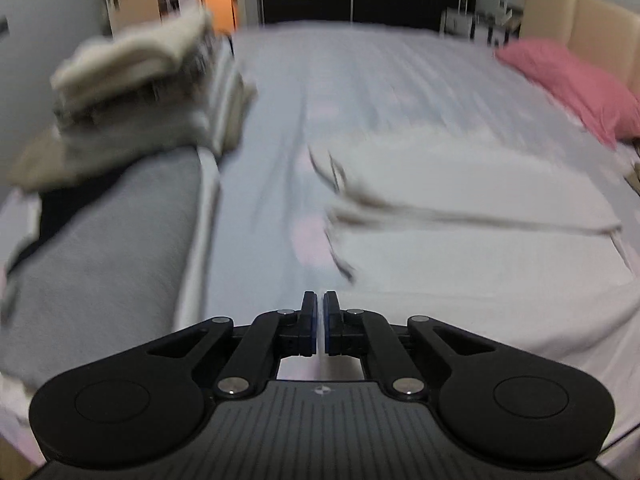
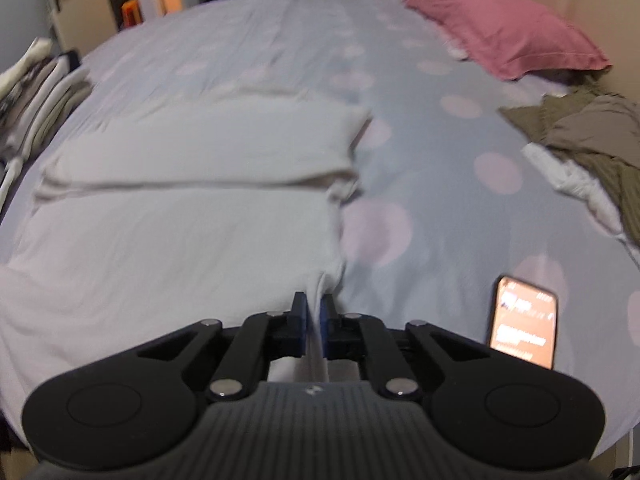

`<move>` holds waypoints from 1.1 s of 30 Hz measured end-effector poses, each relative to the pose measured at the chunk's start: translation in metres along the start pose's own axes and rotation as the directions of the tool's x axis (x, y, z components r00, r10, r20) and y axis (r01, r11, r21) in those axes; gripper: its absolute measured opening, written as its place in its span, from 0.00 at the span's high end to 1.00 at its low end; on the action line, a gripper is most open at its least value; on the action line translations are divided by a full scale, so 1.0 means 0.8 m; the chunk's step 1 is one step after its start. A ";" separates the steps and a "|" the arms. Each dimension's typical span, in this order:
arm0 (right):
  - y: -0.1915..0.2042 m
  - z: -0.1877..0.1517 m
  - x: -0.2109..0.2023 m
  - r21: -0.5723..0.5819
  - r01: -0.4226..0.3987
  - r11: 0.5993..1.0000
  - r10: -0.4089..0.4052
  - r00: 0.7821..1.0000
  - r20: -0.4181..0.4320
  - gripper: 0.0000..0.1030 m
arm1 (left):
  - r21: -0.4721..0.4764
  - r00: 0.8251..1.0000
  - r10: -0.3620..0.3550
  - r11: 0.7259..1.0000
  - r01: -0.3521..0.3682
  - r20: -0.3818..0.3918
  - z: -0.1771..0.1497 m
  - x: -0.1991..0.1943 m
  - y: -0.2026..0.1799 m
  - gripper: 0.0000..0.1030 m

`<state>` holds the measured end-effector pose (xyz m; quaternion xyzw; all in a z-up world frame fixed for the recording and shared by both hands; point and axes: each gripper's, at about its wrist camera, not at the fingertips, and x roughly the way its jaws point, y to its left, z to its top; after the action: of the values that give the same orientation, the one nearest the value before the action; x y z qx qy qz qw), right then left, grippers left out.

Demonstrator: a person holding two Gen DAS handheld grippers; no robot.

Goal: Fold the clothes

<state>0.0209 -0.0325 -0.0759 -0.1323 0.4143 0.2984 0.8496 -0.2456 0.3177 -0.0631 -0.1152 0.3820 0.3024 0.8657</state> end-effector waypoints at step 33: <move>0.124 -0.152 -0.030 -0.916 -0.131 0.379 0.247 0.968 -0.036 0.53 | 0.940 0.983 -0.146 0.309 0.148 -0.107 -0.208 -0.039 -0.196 0.58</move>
<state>-0.1280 -0.0212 -0.1303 -0.5099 0.1505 0.5772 0.6199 -0.2646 0.1086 -0.1592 0.3746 0.4750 -0.0562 0.7943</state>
